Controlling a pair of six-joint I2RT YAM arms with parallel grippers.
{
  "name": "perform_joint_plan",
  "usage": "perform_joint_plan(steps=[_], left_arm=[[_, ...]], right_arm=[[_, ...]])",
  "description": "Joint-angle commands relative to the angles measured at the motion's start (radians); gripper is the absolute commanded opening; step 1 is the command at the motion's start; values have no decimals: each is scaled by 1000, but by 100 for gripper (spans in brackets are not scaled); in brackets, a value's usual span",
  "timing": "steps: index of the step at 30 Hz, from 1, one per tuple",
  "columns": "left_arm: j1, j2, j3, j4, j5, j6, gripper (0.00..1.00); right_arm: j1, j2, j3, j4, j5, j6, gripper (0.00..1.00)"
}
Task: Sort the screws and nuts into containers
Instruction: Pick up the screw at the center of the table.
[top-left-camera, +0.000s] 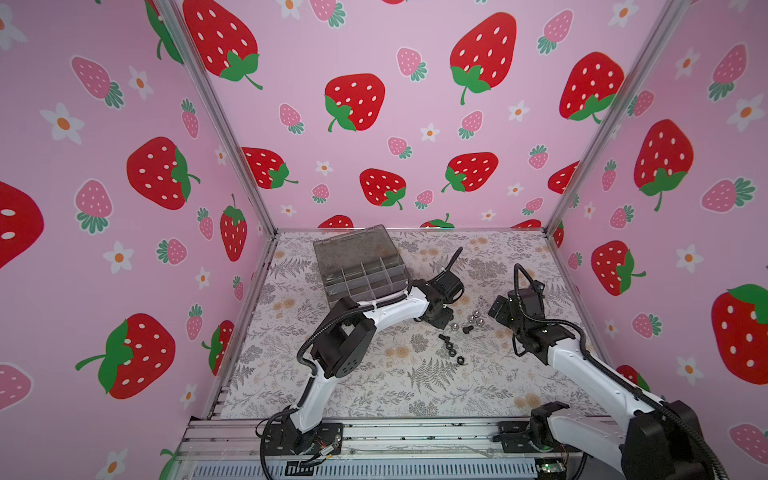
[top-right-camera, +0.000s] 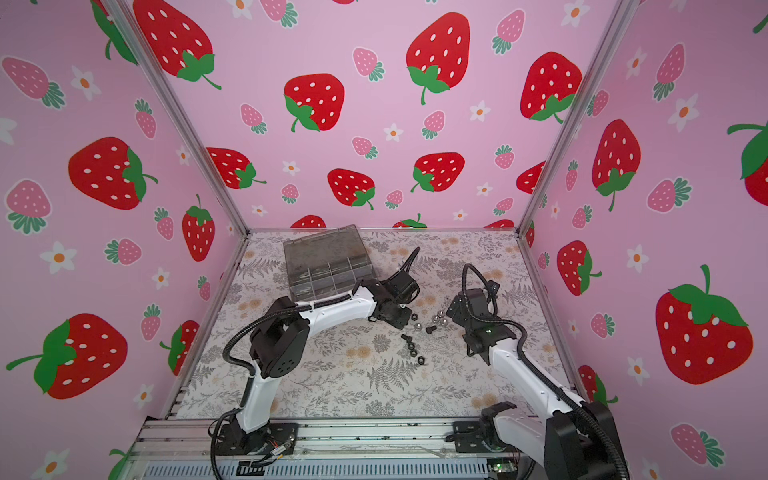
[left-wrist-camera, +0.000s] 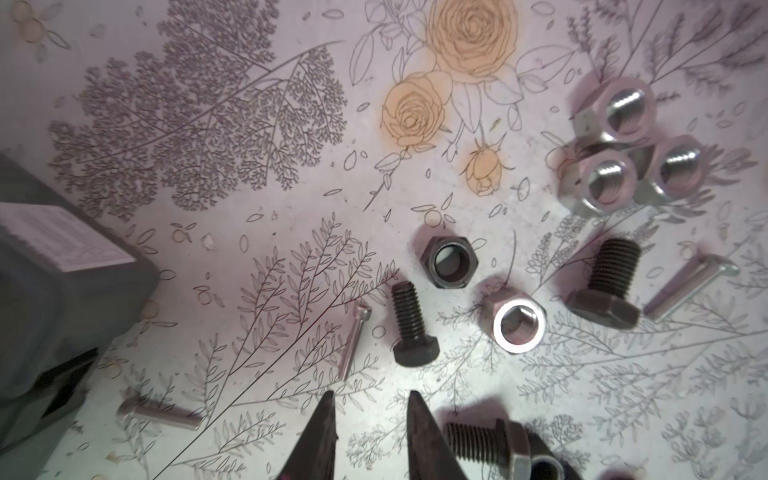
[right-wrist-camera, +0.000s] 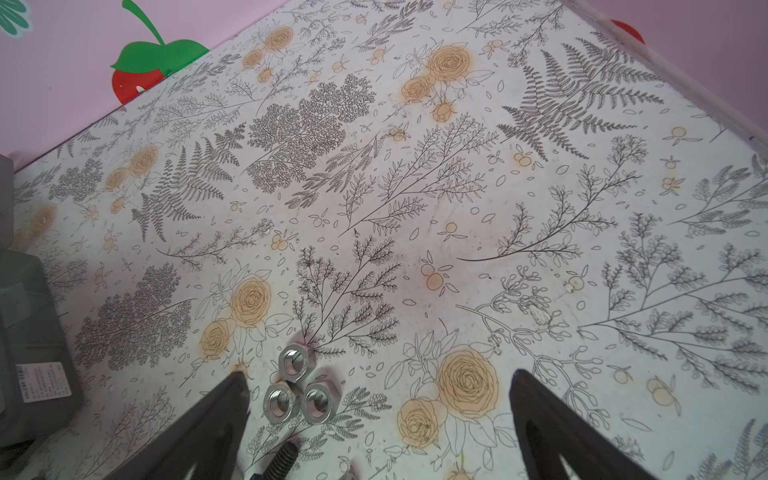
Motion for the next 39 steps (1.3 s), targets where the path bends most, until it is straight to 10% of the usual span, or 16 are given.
perform_joint_plan(steps=[1, 39], left_arm=[[-8, 23, 82, -9, 15, -36, 32], [-11, 240, 286, -240, -73, 13, 21]], right_arm=[[5, -19, -5, -18, 17, 14, 100], [6, -24, -10, -19, 26, 18, 100]])
